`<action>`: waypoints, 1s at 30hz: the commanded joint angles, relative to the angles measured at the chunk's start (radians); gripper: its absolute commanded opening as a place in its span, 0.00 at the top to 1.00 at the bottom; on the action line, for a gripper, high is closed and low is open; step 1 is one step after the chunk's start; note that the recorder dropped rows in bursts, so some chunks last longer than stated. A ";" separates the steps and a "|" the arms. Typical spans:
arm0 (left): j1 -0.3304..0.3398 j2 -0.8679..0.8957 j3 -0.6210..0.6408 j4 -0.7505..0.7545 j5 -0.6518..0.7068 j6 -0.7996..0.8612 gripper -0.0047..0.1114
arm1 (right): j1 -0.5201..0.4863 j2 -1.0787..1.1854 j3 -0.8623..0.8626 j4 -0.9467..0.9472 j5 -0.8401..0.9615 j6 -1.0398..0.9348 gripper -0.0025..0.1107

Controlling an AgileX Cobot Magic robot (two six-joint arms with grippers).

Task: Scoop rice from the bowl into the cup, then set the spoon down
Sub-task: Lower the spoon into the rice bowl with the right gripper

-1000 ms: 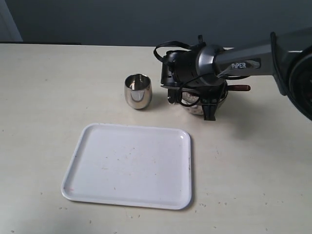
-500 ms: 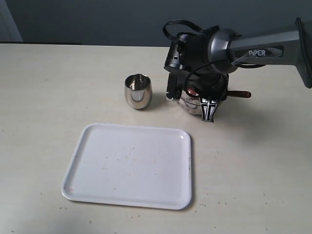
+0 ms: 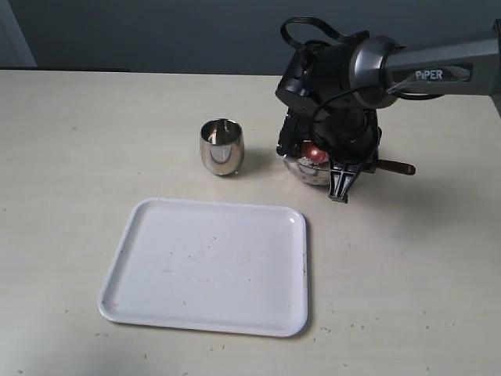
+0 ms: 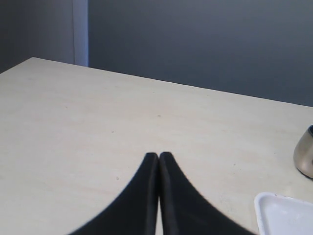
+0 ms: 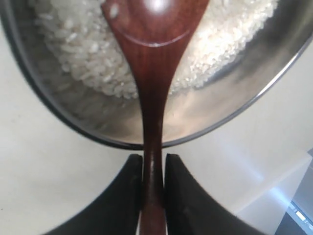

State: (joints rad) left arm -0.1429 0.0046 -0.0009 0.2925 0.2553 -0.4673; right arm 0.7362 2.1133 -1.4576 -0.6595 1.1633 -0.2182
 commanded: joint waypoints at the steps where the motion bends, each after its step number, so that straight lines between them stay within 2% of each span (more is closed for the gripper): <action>1: 0.002 -0.005 0.001 0.001 -0.011 0.000 0.96 | -0.007 -0.026 -0.004 0.002 -0.016 -0.005 0.99; 13: 0.002 -0.005 0.001 0.001 -0.010 -0.002 0.96 | -0.009 -0.026 -0.004 -0.019 -0.013 -0.005 0.99; 20: 0.002 -0.005 0.001 0.001 -0.010 -0.002 0.96 | -0.009 -0.026 -0.004 -0.179 -0.013 0.122 0.99; 30: 0.002 -0.005 0.001 0.001 -0.010 -0.002 0.96 | 0.038 -0.006 -0.004 -0.304 -0.024 0.167 0.99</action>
State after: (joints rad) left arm -0.1429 0.0046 -0.0009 0.2925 0.2553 -0.4673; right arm 0.7605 2.1043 -1.4576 -0.9378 1.1346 -0.0676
